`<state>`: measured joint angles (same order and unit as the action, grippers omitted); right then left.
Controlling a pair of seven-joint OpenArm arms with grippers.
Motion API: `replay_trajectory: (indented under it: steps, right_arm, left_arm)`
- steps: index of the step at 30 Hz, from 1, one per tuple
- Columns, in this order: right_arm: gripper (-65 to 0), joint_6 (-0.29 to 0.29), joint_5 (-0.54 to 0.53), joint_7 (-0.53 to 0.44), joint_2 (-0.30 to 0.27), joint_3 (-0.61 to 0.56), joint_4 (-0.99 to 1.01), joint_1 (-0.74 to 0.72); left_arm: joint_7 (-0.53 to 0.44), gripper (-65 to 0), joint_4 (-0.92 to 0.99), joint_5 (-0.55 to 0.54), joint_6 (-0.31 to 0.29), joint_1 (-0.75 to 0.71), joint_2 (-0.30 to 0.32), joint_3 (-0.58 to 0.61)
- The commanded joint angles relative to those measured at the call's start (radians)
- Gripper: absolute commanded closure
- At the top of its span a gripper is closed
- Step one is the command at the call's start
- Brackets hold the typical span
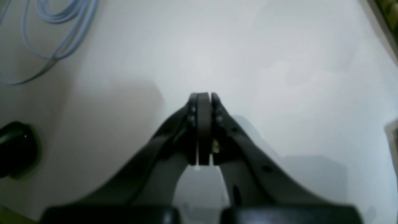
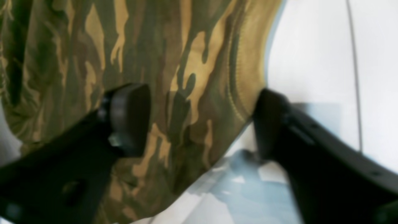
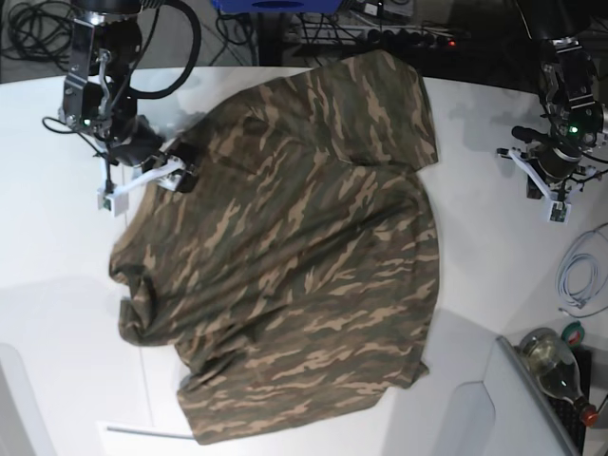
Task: Layout the t-shirt on the table in an organized manner, then fold the t-shirt properly
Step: 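Pull the shirt body with the left gripper to straighten it, then release, then grasp the shirt edges with both grippers and drag them apart to smooth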
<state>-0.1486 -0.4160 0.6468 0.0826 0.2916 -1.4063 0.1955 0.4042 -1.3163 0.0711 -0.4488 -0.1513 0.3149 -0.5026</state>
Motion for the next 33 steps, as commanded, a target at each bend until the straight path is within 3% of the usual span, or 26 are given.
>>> replay_trajectory:
  steps: [1, 4, 5, 9, 10, 12, 15, 18, 22, 28, 33]
  right_arm:
    - [-30.8, -0.032, 0.001, 0.029, -0.001, 0.002, -0.001, 0.003]
    - [-3.2, -0.124, 0.001, 0.031, -0.002, 0.008, -0.009, 0.002]
    - [0.0, -0.131, 0.001, 0.032, -0.002, 0.008, -0.015, 0.005]
    - [-0.5, -0.131, 0.001, 0.058, -0.017, 0.01, -0.113, 0.051]
    - [0.0, -0.131, 0.001, 0.066, -0.017, 0.01, -0.141, 0.06]
    - [-0.2, -0.131, 0.001, 0.072, -0.022, 0.01, -0.193, 0.081]
    - [-0.2, -0.131, 0.004, 0.074, -0.025, 0.01, -0.238, 0.103]
    - [-0.2, -0.131, 0.002, 0.072, -0.045, 0.005, -0.255, 0.117]
    - [0.0, -0.133, 0.002, 0.071, -0.05, 0.005, -0.248, 0.124]
    - [0.0, -0.135, 0.004, 0.072, -0.051, 0.002, -0.253, 0.132]
    - [0.0, -0.135, 0.006, 0.069, -0.053, 0.002, -0.256, 0.147]
  left_arm:
    - [-0.02, 0.0, -0.009, -0.009, 0.006, 0.032, 0.013, -0.005]
    - [-0.02, 0.0, 0.034, -0.009, 0.006, 0.086, -0.009, -0.005]
    - [-0.02, 0.0, 0.047, -0.009, 0.006, 0.106, -0.013, -0.003]
    - [-0.02, 0.0, 0.106, -0.009, 0.006, 0.204, -0.046, 0.04]
    - [-0.02, -3.6, 0.126, -0.009, 0.006, 0.224, -0.047, 0.055]
    - [-0.02, -23.7, 0.188, -0.009, 0.006, 0.292, -0.049, 0.1]
    - [-0.02, -46.6, 0.324, -0.009, 0.003, 0.399, -0.05, 0.144]
    - [-0.02, -58.3, 0.455, -0.066, 0.0, 0.487, -0.067, 0.17]
    - [-0.024, -58.7, 0.57, -0.245, 0.005, 0.552, -0.064, 0.258]
    - [-0.027, -58.7, 0.725, -0.408, 0.006, 0.654, -0.081, 0.371]
    - [-0.112, -58.6, 0.889, -0.373, 0.008, 0.718, -0.11, 0.378]
